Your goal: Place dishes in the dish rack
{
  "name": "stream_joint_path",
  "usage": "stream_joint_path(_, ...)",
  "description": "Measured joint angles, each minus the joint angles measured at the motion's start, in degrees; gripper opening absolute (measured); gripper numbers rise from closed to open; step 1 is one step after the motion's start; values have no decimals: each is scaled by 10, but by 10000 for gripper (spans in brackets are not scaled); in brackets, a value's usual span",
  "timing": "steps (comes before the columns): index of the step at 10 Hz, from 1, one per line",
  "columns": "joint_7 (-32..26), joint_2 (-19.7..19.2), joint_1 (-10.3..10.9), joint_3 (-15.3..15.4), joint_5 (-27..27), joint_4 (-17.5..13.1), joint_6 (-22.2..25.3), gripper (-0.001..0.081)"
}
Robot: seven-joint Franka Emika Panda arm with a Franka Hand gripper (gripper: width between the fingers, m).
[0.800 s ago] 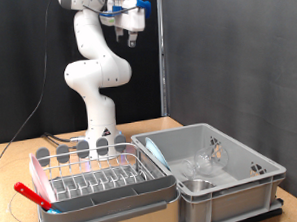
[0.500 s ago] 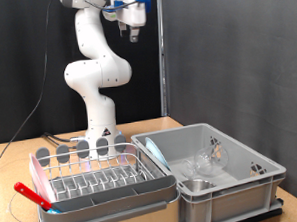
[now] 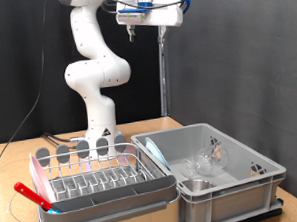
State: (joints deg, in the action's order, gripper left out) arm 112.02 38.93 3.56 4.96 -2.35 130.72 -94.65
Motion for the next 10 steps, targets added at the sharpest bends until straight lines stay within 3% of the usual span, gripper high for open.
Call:
stream_joint_path(1,18,3,-3,-2,15,1,0,808)
stream_joint_path(2,0,9,0,-10,38,5,-15,808)
stream_joint_path(4,-120,23,25,-43,66,13,-36,808)
stream_joint_path(6,-246,11,44,-60,53,19,-50,808)
stream_joint_path(8,-223,14,42,-63,86,18,-50,808)
stream_joint_path(10,-322,12,60,-91,115,18,-53,808)
